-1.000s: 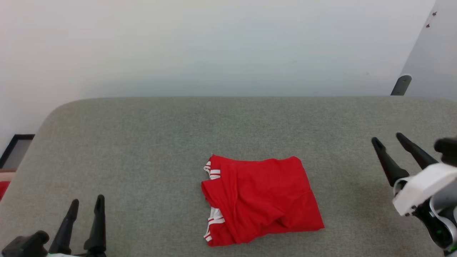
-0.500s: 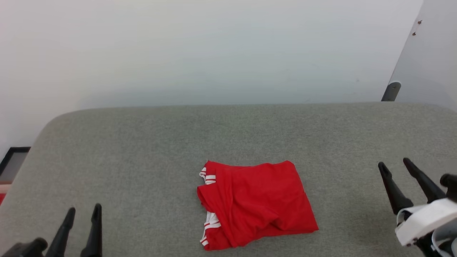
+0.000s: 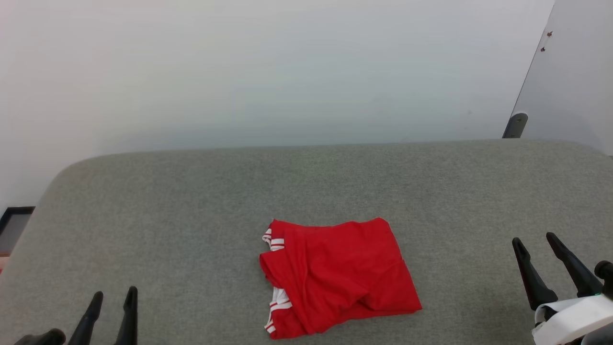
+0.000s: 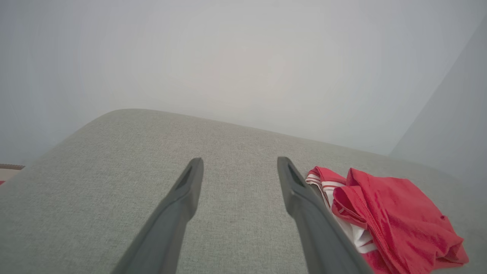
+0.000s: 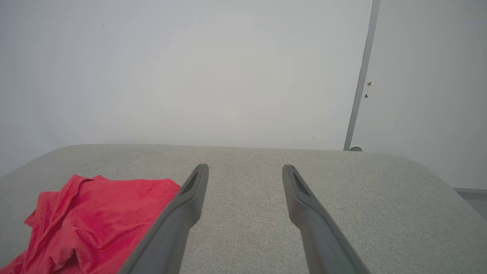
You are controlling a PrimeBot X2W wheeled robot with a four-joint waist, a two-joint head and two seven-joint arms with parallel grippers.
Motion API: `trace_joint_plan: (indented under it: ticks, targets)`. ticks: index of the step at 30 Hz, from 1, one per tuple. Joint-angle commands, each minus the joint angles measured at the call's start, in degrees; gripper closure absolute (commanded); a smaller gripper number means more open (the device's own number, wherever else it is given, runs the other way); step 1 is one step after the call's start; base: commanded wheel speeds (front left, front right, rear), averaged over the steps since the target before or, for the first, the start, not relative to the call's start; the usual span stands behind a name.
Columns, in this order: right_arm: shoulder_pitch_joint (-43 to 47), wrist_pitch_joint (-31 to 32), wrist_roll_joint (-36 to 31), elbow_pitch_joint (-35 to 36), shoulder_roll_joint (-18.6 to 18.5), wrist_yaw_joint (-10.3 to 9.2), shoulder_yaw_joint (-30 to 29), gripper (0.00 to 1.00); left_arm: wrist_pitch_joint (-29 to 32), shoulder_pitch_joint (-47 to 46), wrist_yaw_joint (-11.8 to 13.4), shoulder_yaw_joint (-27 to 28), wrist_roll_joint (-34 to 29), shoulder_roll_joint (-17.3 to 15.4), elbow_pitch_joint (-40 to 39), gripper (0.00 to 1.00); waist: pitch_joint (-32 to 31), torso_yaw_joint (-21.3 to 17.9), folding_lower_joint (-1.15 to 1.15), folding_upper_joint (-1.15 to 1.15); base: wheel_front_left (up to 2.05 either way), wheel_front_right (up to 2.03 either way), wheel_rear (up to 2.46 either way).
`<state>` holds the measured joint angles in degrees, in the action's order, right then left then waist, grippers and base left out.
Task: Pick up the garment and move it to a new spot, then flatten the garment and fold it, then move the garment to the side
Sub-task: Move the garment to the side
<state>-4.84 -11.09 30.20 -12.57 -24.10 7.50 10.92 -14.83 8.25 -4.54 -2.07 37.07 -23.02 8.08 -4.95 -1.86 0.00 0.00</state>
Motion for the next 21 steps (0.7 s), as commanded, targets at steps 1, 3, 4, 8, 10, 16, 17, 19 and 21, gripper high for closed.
trace_joint_plan:
  ticks: [1, 3, 4, 8, 10, 16, 17, 19, 21]
  targets:
    - [0.69, -0.15, 0.01, 0.33, 0.29, -0.02, -0.36, 0.0, -0.23, 0.29, -0.24, 0.17, -0.03, 0.13, 0.09, 0.0, 0.03, 0.03, 0.0, 0.0, 0.0, 0.0, 0.0]
    - [0.99, 0.03, -0.02, 0.47, 0.24, -0.02, -0.46, 0.0, -0.22, 0.07, -0.31, 0.21, -0.27, 0.26, 0.06, 0.0, 0.1, 0.14, 0.0, 0.0, 0.0, 0.0, 0.0]
    - [0.95, 0.19, -0.06, 0.52, 0.17, -0.02, -0.43, 0.0, -0.24, -0.11, -0.28, 0.26, -0.35, 0.32, 0.01, 0.0, 0.16, 0.23, 0.0, 0.0, 0.0, 0.0, 0.0]
    - [-0.11, 1.6, 0.1, 0.7, 0.11, -0.02, 0.74, 0.0, -0.29, -0.71, 0.28, 0.79, -0.79, 0.42, -0.45, 0.0, 0.49, 1.01, 0.0, 0.0, 0.0, 0.0, 0.0]
    - [-0.83, 2.57, 0.41, 0.72, -0.08, -0.02, 1.68, 0.0, -0.31, -0.79, 0.67, 1.21, -0.79, 0.36, -0.54, 0.0, 0.67, 1.8, 0.0, 0.0, 0.0, 0.0, 0.0]
    - [-3.46, 7.12, 1.3, 0.02, 0.01, -0.02, 4.79, 0.0, -0.32, -0.19, 1.58, 1.68, -1.16, 0.48, -1.26, 0.0, 1.41, 5.44, 0.0, 0.0, 0.0, 0.0, 0.0]
    - [-3.95, 8.07, 1.49, -0.32, -0.22, -0.02, 5.23, 0.0, -0.29, -0.11, 1.65, 1.66, -1.22, 0.43, -1.31, 0.0, 1.56, 6.3, 0.0, 0.0, 0.0, 0.0, 0.0]
    - [-4.8, 9.93, 1.9, -1.13, -0.4, -0.02, 5.92, 0.0, -0.21, -0.08, 1.68, 1.51, -1.06, 0.57, -1.57, 0.0, 1.83, 8.04, 0.0, 0.0, 0.0, 0.0, 0.0]
    - [-5.76, 12.02, 2.35, -2.05, -0.62, -0.02, 6.58, 0.0, 0.01, 0.04, 1.75, 1.28, -1.02, 0.68, -1.75, 0.0, 2.07, 9.59, 0.0, 0.0, 0.0, 0.0, 0.0]
